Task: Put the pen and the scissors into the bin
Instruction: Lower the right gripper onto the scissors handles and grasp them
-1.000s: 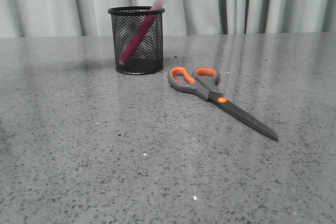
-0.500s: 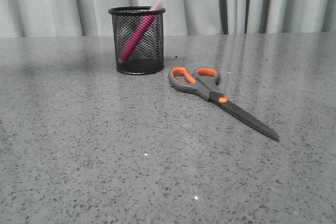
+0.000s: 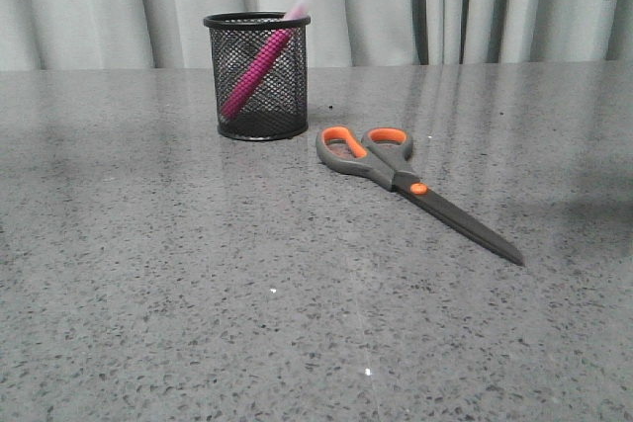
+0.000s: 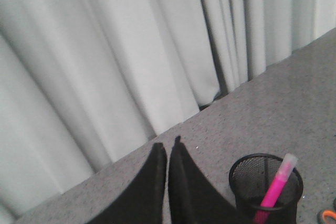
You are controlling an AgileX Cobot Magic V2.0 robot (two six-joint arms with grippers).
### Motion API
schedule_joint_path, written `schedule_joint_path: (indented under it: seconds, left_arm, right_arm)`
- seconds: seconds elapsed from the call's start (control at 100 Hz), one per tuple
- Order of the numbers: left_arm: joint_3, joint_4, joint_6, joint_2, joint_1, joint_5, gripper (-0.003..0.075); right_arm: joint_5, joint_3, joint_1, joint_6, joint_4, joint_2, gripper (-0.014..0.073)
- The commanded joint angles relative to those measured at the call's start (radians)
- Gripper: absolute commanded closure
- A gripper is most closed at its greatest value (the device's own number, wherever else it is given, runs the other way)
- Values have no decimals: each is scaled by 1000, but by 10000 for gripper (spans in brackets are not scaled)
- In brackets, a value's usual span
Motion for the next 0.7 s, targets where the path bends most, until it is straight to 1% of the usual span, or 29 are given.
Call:
schedule_joint_path:
  seconds: [0.0,0.09,0.14,0.26,0.31,0.45,0.69]
  left_arm:
    - [97,-39,-15,-101,3,-102,740]
    - [200,-39,-15,-166,3,-134,740]
    - [246,-39,-15,-195,3,-157,740]
    - [325,-55,-15,-245,3,-202,740]
    - [342,-63,-15,-254,3,-209,740]
    - [353,-77,-15,-261,3,-209,740]
    - [353,-94,-15,-261,3,-209,739]
  right_arm:
    - [-24,-78,44,3,3,47,216]
    - [-24,-120,90,41,-38,104,236]
    - [-21,-144,121,86,-100,134,235]
    - [-2,-204,198,234,-306,210,235]
    - [13,-226,214,276,-346,247,235]
    - [29,-261,220,307,-348,323,235]
    - [33,-299,251,309,-348,409,235]
